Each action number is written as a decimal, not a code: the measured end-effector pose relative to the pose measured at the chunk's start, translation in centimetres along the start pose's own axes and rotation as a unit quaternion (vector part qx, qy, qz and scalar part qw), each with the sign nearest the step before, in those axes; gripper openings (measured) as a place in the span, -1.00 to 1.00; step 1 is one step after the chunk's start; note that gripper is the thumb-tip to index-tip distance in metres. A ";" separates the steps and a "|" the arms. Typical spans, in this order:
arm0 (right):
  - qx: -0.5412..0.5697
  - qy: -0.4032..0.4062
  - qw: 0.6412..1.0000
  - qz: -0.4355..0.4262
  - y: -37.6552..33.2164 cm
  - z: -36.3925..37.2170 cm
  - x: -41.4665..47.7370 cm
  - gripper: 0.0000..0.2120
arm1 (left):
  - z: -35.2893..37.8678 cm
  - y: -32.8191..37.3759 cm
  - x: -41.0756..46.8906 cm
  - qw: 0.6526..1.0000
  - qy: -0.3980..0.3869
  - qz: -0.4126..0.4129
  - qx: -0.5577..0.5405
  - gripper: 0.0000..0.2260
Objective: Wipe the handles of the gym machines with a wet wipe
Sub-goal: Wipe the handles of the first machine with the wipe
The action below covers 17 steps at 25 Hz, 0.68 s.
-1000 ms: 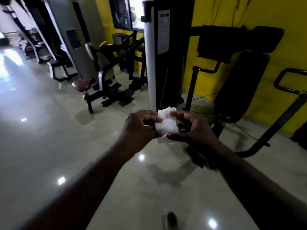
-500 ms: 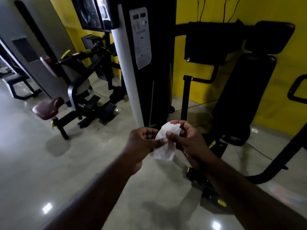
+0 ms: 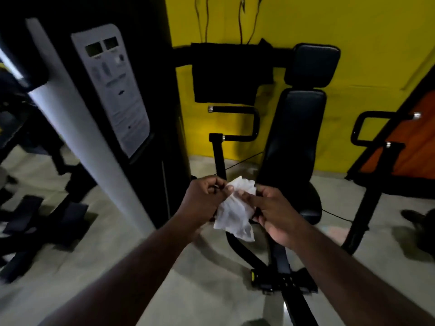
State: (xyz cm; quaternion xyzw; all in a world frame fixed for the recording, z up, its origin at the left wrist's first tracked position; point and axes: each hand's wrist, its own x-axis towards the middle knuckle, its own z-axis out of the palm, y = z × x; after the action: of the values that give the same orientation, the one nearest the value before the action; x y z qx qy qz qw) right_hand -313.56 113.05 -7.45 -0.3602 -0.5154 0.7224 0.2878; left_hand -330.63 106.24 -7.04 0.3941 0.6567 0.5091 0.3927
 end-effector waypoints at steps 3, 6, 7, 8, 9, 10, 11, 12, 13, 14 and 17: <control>0.061 0.044 0.997 0.010 -0.2 -1.1 4.9 -0.70 | -0.1 0.1 6.5 0.999 -0.041 0.006 0.024 -0.87; 0.161 0.044 0.986 0.018 0.0 -2.4 11.0 -0.64 | 0.4 -0.5 13.4 0.998 -0.063 -0.017 0.017 -0.88; 0.176 0.040 0.983 0.017 -0.1 -2.9 13.2 -0.66 | 0.6 -0.7 15.8 0.998 -0.060 -0.023 0.013 -0.88; 0.176 0.040 0.983 0.019 -0.3 -3.4 15.4 -0.70 | 0.7 -0.8 18.1 0.998 -0.056 -0.028 0.011 -0.88; 0.162 0.041 0.986 0.023 -0.3 -4.0 17.4 -0.76 | 0.9 -1.0 20.2 0.998 -0.053 -0.030 0.012 -0.89; 0.147 0.041 0.988 0.037 -0.6 -5.0 19.9 -0.80 | 1.2 -1.1 22.9 0.998 -0.049 -0.031 0.017 -0.90; 0.140 0.039 0.988 0.057 -0.8 -6.1 22.5 -0.80 | 1.5 -1.3 25.6 0.998 -0.043 -0.041 0.020 -0.91; 0.136 0.031 0.987 0.080 -1.3 -7.1 25.1 -0.77 | 1.6 -1.3 28.2 0.998 -0.035 -0.055 0.018 -0.92; 0.132 0.025 0.986 0.099 -2.0 -7.9 27.7 -0.71 | 1.7 -1.1 30.8 0.997 -0.026 -0.065 0.014 -0.92; 0.128 0.018 0.985 0.112 -2.5 -8.7 30.4 -0.68 | 1.7 -1.0 33.2 0.997 -0.016 -0.072 0.009 -0.92; 0.112 0.000 0.988 0.106 -4.8 -10.1 37.2 -0.74 | 1.2 -1.0 39.3 0.993 0.036 -0.108 -0.028 -0.95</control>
State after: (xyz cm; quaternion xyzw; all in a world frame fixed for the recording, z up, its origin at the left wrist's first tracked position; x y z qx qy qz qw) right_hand -326.51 149.18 -13.28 -0.3783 -0.3900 0.8021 0.2479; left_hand -344.64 142.54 -12.73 0.2907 0.6946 0.4959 0.4326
